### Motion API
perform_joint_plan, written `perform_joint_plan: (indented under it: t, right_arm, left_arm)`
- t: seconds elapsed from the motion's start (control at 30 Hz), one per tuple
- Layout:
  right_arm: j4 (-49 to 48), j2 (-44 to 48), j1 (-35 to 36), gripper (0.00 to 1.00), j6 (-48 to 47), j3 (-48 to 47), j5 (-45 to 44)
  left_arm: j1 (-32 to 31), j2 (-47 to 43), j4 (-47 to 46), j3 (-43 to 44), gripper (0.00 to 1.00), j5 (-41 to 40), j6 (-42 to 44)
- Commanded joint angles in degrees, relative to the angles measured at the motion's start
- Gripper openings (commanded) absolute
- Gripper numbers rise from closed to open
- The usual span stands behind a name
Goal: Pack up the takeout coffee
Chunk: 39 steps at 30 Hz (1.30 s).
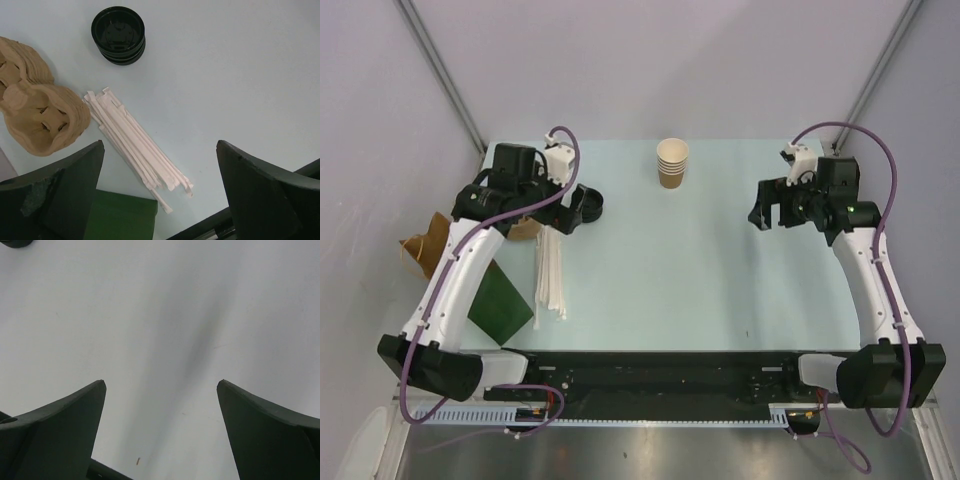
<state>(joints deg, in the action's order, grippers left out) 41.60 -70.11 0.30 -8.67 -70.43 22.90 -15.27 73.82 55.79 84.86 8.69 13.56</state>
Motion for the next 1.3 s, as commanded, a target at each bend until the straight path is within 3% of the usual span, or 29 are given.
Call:
perform_joint_plan:
  t: [0.0, 0.2, 0.47, 0.6, 0.8, 0.83, 1.27]
  right_arm:
    - [-3.28, -3.01, 2.95, 1.0, 0.49, -8.03, -4.17]
    - [-5.65, -10.57, 6.29, 1.0, 2.6, -17.61, -7.68]
    - [-3.73, -26.29, 9.19, 1.0, 5.41, -41.49, -11.38]
    - [-3.99, -35.42, 11.83, 1.0, 4.98, -48.91, -15.06]
    - [-2.92, -46.51, 16.57, 0.89, 4.54, -60.51, -22.89]
    - [-3.54, -48.53, 17.01, 0.82, 4.45, -60.87, -25.07]
    - [-4.87, -61.2, 18.87, 0.59, 10.42, -70.18, -21.86]
  left_arm:
    - [-0.47, -2.19, -1.21, 3.82, 0.99, -2.0, 0.59]
    - [-0.46, -3.94, -1.82, 6.28, 1.0, -4.56, 0.32]
    - [-0.47, -5.88, -2.53, 8.74, 1.0, -2.89, -1.26]
    - [-0.47, -6.06, -2.79, 8.57, 1.0, -1.83, -1.96]
    - [-0.47, -5.09, -3.41, 8.04, 1.0, -0.78, -2.75]
    - [-0.47, -5.0, -3.49, 7.95, 0.99, -0.52, -2.84]
    - [-0.38, -4.21, -6.04, 5.93, 0.99, 2.74, -3.98]
